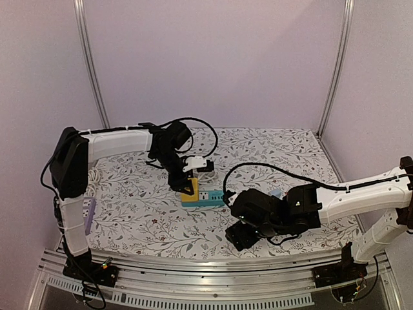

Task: Insert the plug

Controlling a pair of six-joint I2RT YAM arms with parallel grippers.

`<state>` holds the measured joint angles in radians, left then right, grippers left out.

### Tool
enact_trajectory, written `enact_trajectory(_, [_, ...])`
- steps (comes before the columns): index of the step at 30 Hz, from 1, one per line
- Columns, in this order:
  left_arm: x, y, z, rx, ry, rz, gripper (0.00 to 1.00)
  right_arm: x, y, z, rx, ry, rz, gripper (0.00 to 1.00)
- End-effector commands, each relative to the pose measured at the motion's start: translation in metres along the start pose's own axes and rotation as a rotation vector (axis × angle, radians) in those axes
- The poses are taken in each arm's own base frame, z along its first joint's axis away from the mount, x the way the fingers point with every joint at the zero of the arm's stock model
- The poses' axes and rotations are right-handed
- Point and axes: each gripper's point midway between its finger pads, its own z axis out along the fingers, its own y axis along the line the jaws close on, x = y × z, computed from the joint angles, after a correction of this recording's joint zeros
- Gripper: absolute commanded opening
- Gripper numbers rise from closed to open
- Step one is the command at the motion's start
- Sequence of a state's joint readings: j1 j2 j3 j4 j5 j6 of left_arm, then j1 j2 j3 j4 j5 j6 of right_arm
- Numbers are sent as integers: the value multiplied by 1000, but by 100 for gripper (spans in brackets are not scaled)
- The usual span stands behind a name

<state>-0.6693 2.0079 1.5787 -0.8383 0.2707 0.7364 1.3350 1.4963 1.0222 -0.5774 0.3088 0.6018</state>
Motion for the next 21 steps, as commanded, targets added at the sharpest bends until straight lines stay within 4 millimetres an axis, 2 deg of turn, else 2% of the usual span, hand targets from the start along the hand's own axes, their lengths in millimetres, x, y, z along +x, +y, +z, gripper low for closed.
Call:
enact_trajectory(1, [45, -19, 32, 45, 164, -36, 0, 6, -1, 4, 15, 11, -1, 78])
enact_trajectory(6, [62, -35, 46, 42, 226, -10, 0, 7, -1, 5, 15, 14, -8, 78])
enact_trajectory(10, [75, -31, 52, 3, 261, -19, 0, 7, -1, 5, 16, 11, -26, 78])
enact_trajectory(16, [57, -25, 43, -13, 192, -32, 2, 3, 0, 6, 17, -7, -64, 79])
enact_trajectory(18, [49, -23, 37, -15, 158, -44, 14, 0, 0, 7, 21, -14, -78, 79])
enact_trajectory(19, [45, -23, 33, -6, 137, -48, 24, -1, 1, 8, 23, -17, -89, 79])
enact_trajectory(20, [41, -22, 29, -8, 118, -49, 46, -2, 1, 9, 24, -21, -97, 79])
enact_trajectory(21, [37, -20, 26, -13, 105, -55, 87, -4, 2, 9, 25, -25, -103, 80])
